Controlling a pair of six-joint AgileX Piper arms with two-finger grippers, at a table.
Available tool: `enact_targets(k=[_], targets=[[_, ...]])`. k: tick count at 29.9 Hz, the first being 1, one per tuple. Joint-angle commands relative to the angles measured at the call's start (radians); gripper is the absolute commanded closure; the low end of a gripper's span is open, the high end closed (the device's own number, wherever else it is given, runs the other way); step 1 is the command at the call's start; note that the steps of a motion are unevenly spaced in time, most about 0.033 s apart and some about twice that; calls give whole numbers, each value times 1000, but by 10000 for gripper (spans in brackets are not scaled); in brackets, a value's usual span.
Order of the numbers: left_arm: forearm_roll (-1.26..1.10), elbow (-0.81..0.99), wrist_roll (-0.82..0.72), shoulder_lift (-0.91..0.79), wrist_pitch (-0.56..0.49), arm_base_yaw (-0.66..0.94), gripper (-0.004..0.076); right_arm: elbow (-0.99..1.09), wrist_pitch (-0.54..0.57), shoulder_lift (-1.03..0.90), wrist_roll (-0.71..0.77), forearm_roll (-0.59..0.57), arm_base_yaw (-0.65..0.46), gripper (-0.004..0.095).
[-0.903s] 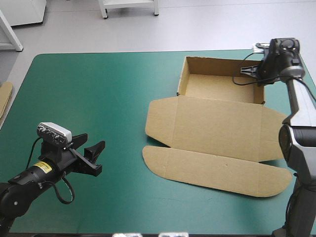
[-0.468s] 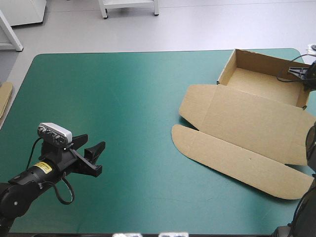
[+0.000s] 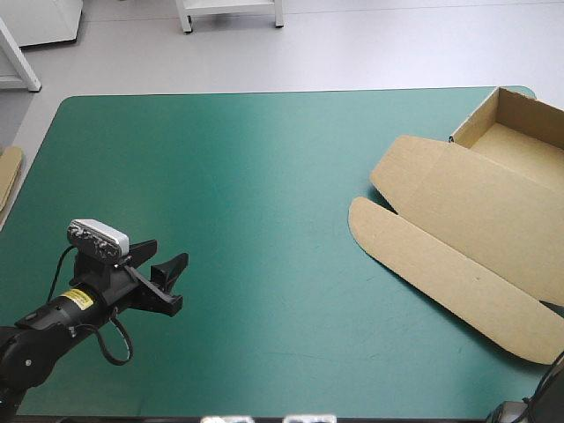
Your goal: Fold the box
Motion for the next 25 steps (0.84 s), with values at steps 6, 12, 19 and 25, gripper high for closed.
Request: enact_targets(k=[6, 12, 19, 25], targets=[[-25, -27, -3, -3, -47, 1, 304, 54, 0, -40, -28, 27, -11, 917], [-32, -27, -3, -3, -30, 1, 304, 54, 0, -42, -27, 58, -14, 691], [-32, -27, -7, -3, -29, 1, 304, 54, 0, -72, -24, 28, -14, 233], [-32, -27, -7, -3, -28, 1, 304, 50, 0, -128, -24, 40, -41, 210]])
